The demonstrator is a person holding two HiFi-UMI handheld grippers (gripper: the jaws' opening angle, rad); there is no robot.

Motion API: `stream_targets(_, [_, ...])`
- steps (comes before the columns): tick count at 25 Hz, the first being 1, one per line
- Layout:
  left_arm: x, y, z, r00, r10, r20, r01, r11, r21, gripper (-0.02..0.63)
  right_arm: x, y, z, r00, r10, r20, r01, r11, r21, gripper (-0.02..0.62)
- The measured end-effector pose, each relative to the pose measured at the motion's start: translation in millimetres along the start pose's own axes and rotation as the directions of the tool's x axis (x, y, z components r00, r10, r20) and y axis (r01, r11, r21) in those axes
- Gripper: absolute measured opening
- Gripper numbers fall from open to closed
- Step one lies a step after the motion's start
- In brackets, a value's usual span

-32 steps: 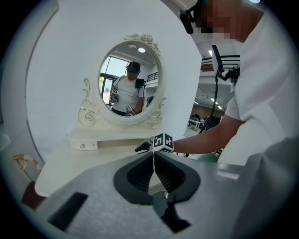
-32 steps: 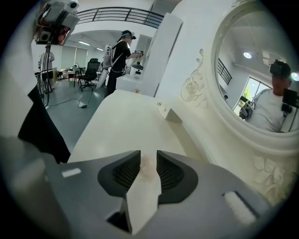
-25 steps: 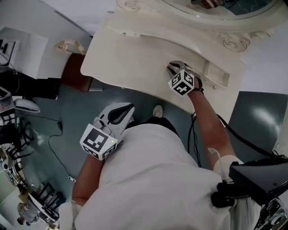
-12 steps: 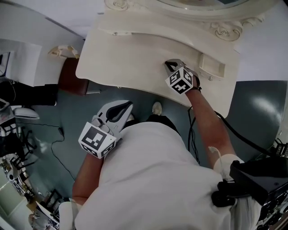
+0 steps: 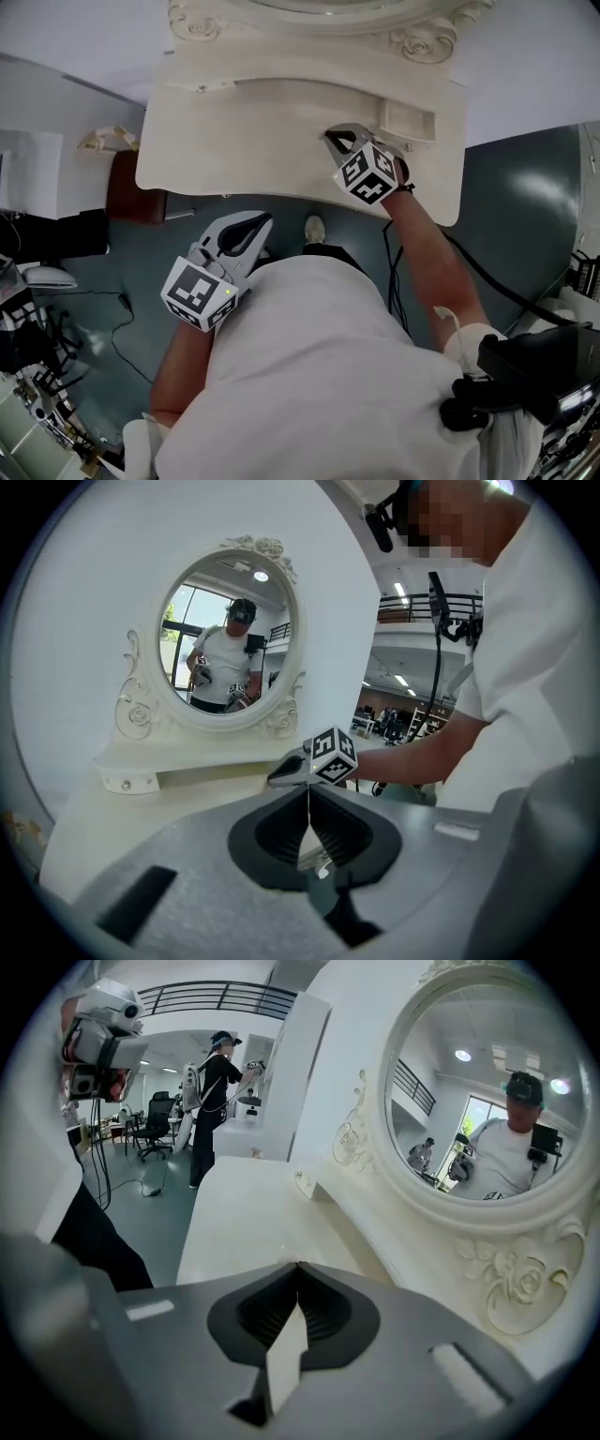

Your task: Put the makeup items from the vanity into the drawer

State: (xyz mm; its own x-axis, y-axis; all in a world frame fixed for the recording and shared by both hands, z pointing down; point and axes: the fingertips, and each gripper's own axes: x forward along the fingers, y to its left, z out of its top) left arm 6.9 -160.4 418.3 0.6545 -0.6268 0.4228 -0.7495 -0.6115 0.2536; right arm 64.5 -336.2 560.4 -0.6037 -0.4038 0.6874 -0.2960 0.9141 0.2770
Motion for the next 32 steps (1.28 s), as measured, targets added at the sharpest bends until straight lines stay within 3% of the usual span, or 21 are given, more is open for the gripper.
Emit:
stream_targets(13, [38, -28, 14, 0.993, -0.117, 0.013, 0.116, 0.992, 0.053, 0.005, -81, -53, -33, 0.994, -0.111, -0.023, 0.112, 0.993, 0.043, 0.0])
stream_targets(23, [43, -28, 21, 0.993, -0.118, 0.002, 0.118, 0.99, 0.073, 0.003, -109, -105, -75, 0.98, -0.185, -0.077, 0.191, 0.978, 0.082, 0.0])
stream_targets(32, [47, -22, 20, 0.995, -0.096, 0.0, 0.096, 0.994, 0.054, 0.003, -101, -127, -114, 0.977, -0.166, -0.131, 0.182, 0.976, 0.121, 0.0])
